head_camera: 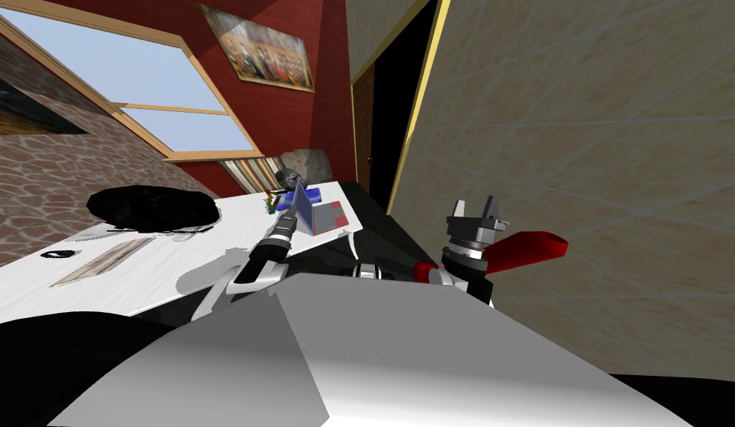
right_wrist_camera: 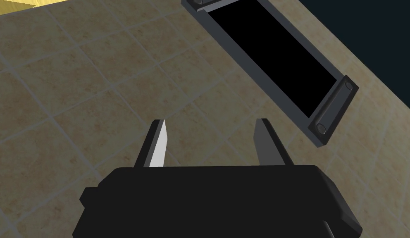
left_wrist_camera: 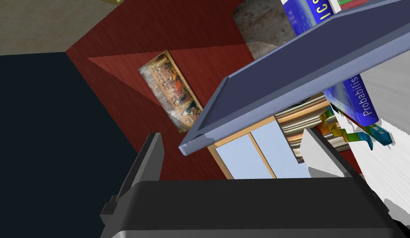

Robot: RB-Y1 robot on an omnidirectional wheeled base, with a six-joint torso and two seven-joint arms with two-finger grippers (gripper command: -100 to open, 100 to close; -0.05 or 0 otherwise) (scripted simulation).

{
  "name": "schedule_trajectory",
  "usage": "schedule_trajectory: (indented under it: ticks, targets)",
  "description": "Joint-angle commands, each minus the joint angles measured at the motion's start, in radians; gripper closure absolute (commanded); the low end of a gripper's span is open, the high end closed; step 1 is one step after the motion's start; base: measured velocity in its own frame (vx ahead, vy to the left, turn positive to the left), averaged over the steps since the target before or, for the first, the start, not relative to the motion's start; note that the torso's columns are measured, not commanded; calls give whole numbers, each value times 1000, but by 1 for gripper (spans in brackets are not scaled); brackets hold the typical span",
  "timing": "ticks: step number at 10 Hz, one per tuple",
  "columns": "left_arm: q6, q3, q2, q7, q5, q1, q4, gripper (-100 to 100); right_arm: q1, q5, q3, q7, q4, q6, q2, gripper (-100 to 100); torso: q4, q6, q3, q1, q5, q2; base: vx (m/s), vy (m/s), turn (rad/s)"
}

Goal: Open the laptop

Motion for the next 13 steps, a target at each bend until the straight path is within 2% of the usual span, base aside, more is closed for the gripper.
schedule_trajectory:
  ticks: [1,2,3,5,8,9,10,12,13]
  targets:
    - [11,2,2,1,1,3,-16,-100,0,0,0,0,0,0,0,0,-1,0,-2,3,1,-3,64,9,-8]
    - [15,2,2,1,1,3,-18,100,0,0,0,0,0,0,0,0,-1,0,-1,1,1,-1,9,1,5]
    - [45,10,41,-38,-32,44,-45,100,0,0,0,0,0,0,0,0,1,0,1,-2,0,1,52,-72,-66]
    - [76,18,79,-76,-64,86,-72,100,0,0,0,0,0,0,0,0,-1,2,-2,-10,-2,-4,87,-150,-42]
    - [117,28,130,-127,-107,141,-108,100,0,0,0,0,0,0,0,0,-1,2,-2,-2,0,-4,103,-130,-47]
    - [109,29,120,-116,-99,131,-103,100,0,0,0,0,0,0,0,0,-2,2,-2,-3,1,-4,50,-62,10]
    - [115,32,140,-150,-130,142,-81,100,0,0,0,0,0,0,0,0,-1,2,-1,1,1,-2,45,-73,-24]
    - [118,33,159,-181,-160,151,-57,100,0,0,0,0,0,0,0,0,-4,5,-2,-2,4,-7,45,-105,-34]
    - [120,35,178,-212,-189,160,-33,100,0,0,0,0,0,0,0,0,-7,6,-4,-4,6,-10,70,-140,-59]
